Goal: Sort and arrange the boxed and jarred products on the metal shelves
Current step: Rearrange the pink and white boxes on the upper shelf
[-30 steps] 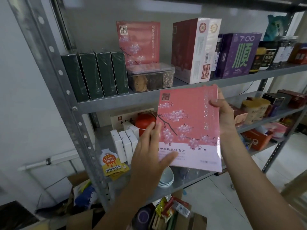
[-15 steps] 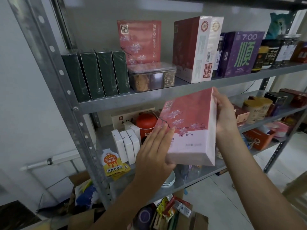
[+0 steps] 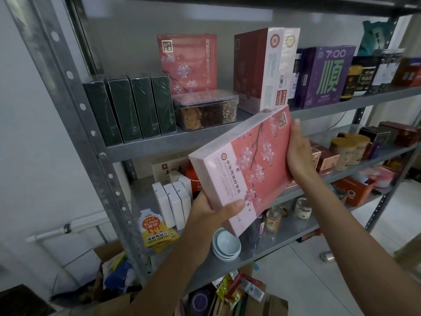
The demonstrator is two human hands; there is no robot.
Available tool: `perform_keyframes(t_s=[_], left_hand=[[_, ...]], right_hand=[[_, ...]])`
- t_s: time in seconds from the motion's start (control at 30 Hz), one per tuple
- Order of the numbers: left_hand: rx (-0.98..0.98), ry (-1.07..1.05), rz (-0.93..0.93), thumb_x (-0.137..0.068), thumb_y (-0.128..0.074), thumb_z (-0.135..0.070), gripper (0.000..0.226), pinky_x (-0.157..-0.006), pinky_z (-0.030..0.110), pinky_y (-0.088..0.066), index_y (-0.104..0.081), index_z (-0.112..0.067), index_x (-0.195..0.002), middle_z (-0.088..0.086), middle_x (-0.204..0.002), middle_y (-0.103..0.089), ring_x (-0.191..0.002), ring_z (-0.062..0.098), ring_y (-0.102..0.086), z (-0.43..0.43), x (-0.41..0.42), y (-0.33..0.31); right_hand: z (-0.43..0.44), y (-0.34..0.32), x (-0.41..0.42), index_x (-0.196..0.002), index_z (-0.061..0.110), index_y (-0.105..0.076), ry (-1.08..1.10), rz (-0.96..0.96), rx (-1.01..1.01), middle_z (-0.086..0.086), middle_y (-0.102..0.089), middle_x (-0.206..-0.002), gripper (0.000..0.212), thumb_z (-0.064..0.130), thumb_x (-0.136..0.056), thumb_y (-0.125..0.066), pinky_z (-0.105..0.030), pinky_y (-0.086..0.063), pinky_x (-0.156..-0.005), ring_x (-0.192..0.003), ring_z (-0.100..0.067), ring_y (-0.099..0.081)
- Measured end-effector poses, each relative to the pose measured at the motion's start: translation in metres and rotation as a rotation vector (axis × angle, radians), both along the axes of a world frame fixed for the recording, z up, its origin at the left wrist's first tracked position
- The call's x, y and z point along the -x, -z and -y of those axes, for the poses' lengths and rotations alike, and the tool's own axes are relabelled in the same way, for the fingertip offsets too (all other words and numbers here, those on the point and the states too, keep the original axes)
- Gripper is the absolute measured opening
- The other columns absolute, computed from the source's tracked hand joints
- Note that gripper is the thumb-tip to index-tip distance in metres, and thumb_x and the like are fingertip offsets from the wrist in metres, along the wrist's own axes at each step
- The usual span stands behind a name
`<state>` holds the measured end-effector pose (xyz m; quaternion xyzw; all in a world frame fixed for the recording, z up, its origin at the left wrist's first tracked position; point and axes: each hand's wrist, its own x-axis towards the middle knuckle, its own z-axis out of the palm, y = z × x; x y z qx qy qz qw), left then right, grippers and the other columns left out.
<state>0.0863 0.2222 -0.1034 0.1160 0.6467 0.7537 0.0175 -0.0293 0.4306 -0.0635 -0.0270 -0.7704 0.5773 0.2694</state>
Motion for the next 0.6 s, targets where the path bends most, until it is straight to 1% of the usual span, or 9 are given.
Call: perform_keyframes(t_s=[0.07,0.13,0.23,0.3,0.37,0.43,0.5,0.57,0.6], left_hand=[[-0.019,-0.005,-0.007,-0.066,-0.075,-0.023,0.052,-0.07,0.027,-0.058,-0.057,-0.017,-0.114,0.003,-0.105,-0.074,-0.1,0.022,-0.07,0.006,0.0,0.0],[-0.084,-0.027,-0.013,-0.064,-0.078,-0.03,0.068,-0.074,0.034,-0.06,-0.052,-0.019,-0.126,0.008,-0.105,-0.073,-0.097,0.027,-0.071,0.019,0.001,0.0],[-0.081,0.0,-0.001,-0.071,-0.075,-0.032,0.071,-0.078,0.038,-0.058,-0.046,-0.035,-0.135,0.009,-0.108,-0.073,-0.095,0.027,-0.071,0.038,0.007,0.003],[-0.008,0.062,0.033,-0.07,-0.078,-0.032,0.07,-0.075,0.032,-0.058,-0.048,-0.035,-0.132,0.006,-0.109,-0.073,-0.095,0.025,-0.072,0.039,0.009,0.005],[0.079,0.106,0.048,-0.068,-0.086,-0.033,0.063,-0.071,0.028,-0.059,-0.054,-0.033,-0.123,0.001,-0.105,-0.075,-0.093,0.021,-0.072,0.033,0.009,0.008],[0.083,0.043,0.064,-0.066,-0.081,-0.033,0.049,-0.068,0.025,-0.059,-0.062,-0.032,-0.112,-0.004,-0.099,-0.076,-0.09,0.016,-0.073,0.026,0.01,0.011],[0.047,-0.029,0.089,-0.064,-0.077,-0.033,0.043,-0.064,0.023,-0.058,-0.065,-0.031,-0.105,-0.003,-0.096,-0.076,-0.088,0.015,-0.073,0.023,0.011,0.012],[0.005,-0.046,0.132,-0.063,-0.076,-0.034,0.046,-0.063,0.026,-0.059,-0.067,-0.027,-0.107,0.002,-0.095,-0.076,-0.087,0.019,-0.073,0.022,0.012,0.014],[-0.035,-0.046,0.16,-0.063,-0.076,-0.035,0.048,-0.064,0.028,-0.059,-0.068,-0.023,-0.108,0.005,-0.095,-0.076,-0.087,0.021,-0.073,0.022,0.012,0.014]], right_hand=[[-0.003,-0.01,0.001,-0.075,-0.007,-0.059,-0.014,-0.053,-0.141,-0.021,-0.065,-0.077,0.087,0.066,-0.097,-0.016,-0.026,-0.049,-0.06,-0.062,-0.024,-0.062],[-0.005,-0.021,-0.002,-0.061,0.004,-0.054,0.0,-0.105,-0.37,-0.014,-0.06,-0.063,0.084,0.071,-0.092,-0.015,-0.036,-0.044,-0.061,-0.056,-0.026,-0.056],[-0.004,-0.03,-0.005,-0.057,0.001,-0.051,0.036,-0.138,-0.687,-0.014,-0.057,-0.058,0.09,0.075,-0.085,-0.01,-0.038,-0.042,-0.059,-0.055,-0.028,-0.054],[0.001,-0.035,-0.006,-0.053,0.009,-0.048,0.055,-0.151,-0.806,-0.012,-0.053,-0.055,0.083,0.075,-0.087,-0.009,-0.035,-0.038,-0.056,-0.053,-0.025,-0.051],[0.008,-0.037,-0.005,-0.05,0.016,-0.044,0.047,-0.168,-0.892,-0.005,-0.047,-0.051,0.077,0.073,-0.089,-0.01,-0.03,-0.029,-0.051,-0.049,-0.018,-0.046],[0.011,-0.039,-0.001,-0.054,0.016,-0.05,0.023,-0.172,-0.931,-0.002,-0.047,-0.05,0.078,0.074,-0.088,-0.012,-0.027,-0.026,-0.05,-0.049,-0.014,-0.044],[0.01,-0.041,0.0,-0.067,0.012,-0.062,-0.011,-0.21,-0.895,-0.004,-0.057,-0.059,0.074,0.068,-0.093,-0.022,-0.029,-0.034,-0.054,-0.056,-0.019,-0.052],[0.004,-0.041,-0.002,-0.09,0.012,-0.069,-0.042,-0.269,-0.739,-0.002,-0.07,-0.085,0.052,0.052,-0.099,-0.037,-0.035,-0.047,-0.07,-0.077,-0.019,-0.061],[0.0,-0.04,-0.005,-0.1,0.014,-0.069,-0.046,-0.293,-0.606,0.004,-0.07,-0.096,0.039,0.044,-0.099,-0.044,-0.035,-0.049,-0.08,-0.086,-0.013,-0.062]])
